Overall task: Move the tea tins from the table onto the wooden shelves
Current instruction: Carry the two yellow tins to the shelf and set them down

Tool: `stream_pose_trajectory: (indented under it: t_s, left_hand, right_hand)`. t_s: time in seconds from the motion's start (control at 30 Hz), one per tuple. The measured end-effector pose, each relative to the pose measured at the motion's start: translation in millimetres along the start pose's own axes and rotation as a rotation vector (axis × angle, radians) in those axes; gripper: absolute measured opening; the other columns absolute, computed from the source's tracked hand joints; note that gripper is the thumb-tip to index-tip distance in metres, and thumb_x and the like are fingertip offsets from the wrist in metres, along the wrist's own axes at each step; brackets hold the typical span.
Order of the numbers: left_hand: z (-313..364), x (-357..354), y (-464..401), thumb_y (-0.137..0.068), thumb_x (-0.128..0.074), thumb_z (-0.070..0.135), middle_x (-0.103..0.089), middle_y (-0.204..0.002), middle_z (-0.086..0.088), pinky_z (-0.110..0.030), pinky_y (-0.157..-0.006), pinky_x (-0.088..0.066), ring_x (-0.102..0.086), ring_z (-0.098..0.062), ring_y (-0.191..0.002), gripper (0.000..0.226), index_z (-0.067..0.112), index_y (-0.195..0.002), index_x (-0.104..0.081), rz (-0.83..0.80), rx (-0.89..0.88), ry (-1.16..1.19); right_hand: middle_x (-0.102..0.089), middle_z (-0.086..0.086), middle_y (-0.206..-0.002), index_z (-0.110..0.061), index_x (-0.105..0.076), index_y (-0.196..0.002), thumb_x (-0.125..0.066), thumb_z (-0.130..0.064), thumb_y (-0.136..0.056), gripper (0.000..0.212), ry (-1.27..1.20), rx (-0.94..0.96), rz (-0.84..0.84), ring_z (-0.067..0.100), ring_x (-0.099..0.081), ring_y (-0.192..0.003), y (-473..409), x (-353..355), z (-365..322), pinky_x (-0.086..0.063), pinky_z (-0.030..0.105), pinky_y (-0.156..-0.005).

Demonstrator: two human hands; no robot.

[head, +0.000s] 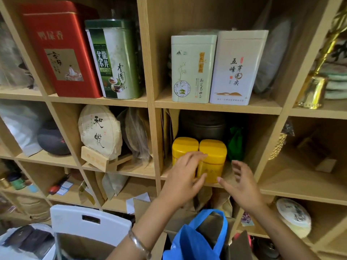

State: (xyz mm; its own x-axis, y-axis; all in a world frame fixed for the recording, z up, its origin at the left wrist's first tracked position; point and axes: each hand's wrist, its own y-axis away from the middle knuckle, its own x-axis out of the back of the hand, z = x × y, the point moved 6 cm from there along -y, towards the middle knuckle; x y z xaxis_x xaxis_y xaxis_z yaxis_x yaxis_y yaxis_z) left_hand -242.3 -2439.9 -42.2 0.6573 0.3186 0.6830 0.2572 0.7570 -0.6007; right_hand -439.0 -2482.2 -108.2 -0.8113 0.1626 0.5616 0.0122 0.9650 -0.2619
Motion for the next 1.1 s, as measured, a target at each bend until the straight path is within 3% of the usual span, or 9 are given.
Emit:
stream_pose_trajectory:
  t_s: [0.1,0.23,0.33,0.43,0.67,0.87,0.97,1.1]
  left_hand:
    - [13.7,-4.2,-48.3,-0.084,-0.069,0.031,-0.047,-0.141,-0.001,-0.029,-0.106,-0.038,-0.042,-0.016,-0.130,0.060,0.021,-0.138,-0.045,-0.099,-0.095,-0.139]
    - [3.1,-16.5,-82.7,-0.077,-0.074,0.041,-0.049,-0.141,-0.003,-0.036,-0.110,-0.033,-0.044,-0.022,-0.130,0.074,0.020,-0.141,-0.044,-0.257,-0.047,-0.245]
    - [-4.8,-25.3,-83.6,-0.076,-0.076,0.041,-0.052,-0.137,-0.002,-0.037,-0.105,-0.038,-0.047,-0.023,-0.125,0.070,0.022,-0.138,-0.049,-0.356,-0.038,-0.255]
    - [-10.5,-27.1,-78.8,-0.076,-0.076,0.038,-0.050,-0.139,0.000,-0.038,-0.103,-0.042,-0.047,-0.021,-0.126,0.069,0.024,-0.138,-0.049,-0.368,-0.023,-0.214]
    - [-13.9,-27.0,-76.3,-0.075,-0.079,0.030,-0.048,-0.142,0.000,-0.034,-0.106,-0.036,-0.045,-0.020,-0.128,0.075,0.023,-0.141,-0.045,-0.398,-0.041,-0.199]
    - [-15.8,-28.4,-77.6,-0.072,-0.081,0.028,-0.049,-0.141,-0.001,-0.034,-0.102,-0.039,-0.047,-0.020,-0.126,0.078,0.022,-0.140,-0.044,-0.388,-0.061,-0.213]
    - [-16.5,-29.4,-77.3,-0.072,-0.080,0.034,-0.046,-0.143,0.000,-0.035,-0.103,-0.039,-0.045,-0.020,-0.128,0.082,0.026,-0.143,-0.039,-0.400,-0.055,-0.199]
    - [-9.6,-15.0,-73.5,-0.076,-0.070,0.051,-0.033,-0.155,0.004,-0.045,-0.118,-0.019,-0.028,-0.015,-0.142,0.088,0.036,-0.149,-0.023,-0.292,-0.054,-0.172]
  right_hand:
    - [-0.042,0.004,-0.146,-0.020,-0.030,-0.144,-0.080,-0.048,-0.068,0.095,-0.003,-0.038,-0.086,0.016,-0.044,-0.128,-10.4,-10.6,16.2,-0.041,0.032,-0.102]
    - [-0.048,-0.004,-0.140,-0.025,-0.032,-0.143,-0.079,-0.060,-0.059,0.103,-0.052,-0.055,-0.209,0.013,-0.048,-0.127,-23.4,-22.2,22.2,-0.043,0.038,-0.105]
    - [-0.058,-0.016,-0.124,-0.039,-0.043,-0.126,-0.081,-0.058,-0.057,0.081,-0.114,-0.022,-0.264,-0.003,-0.054,-0.115,-28.4,-26.5,21.4,-0.046,0.028,-0.099]
    - [-0.056,-0.029,-0.108,-0.051,-0.044,-0.107,-0.085,-0.043,-0.062,0.062,-0.113,-0.011,-0.252,-0.021,-0.051,-0.100,-32.1,-26.4,23.7,-0.043,0.012,-0.085]
    - [-0.052,-0.029,-0.105,-0.040,-0.045,-0.114,-0.087,-0.038,-0.063,0.066,-0.130,-0.029,-0.227,-0.015,-0.049,-0.097,-36.5,-29.9,29.1,-0.037,0.005,-0.077]
    - [-0.055,-0.025,-0.106,-0.041,-0.045,-0.116,-0.087,-0.041,-0.061,0.069,-0.138,-0.030,-0.204,-0.015,-0.051,-0.098,-34.9,-31.2,29.9,-0.039,0.003,-0.071]
    - [-0.055,-0.023,-0.108,-0.040,-0.045,-0.117,-0.087,-0.040,-0.061,0.070,-0.139,-0.027,-0.213,-0.004,-0.055,-0.104,-35.4,-31.1,31.1,-0.039,0.006,-0.076]
    - [-0.050,-0.014,-0.127,-0.025,-0.040,-0.137,-0.089,-0.039,-0.058,0.093,-0.188,-0.037,-0.232,0.005,-0.049,-0.117,-30.0,-26.7,27.8,-0.042,0.022,-0.096]
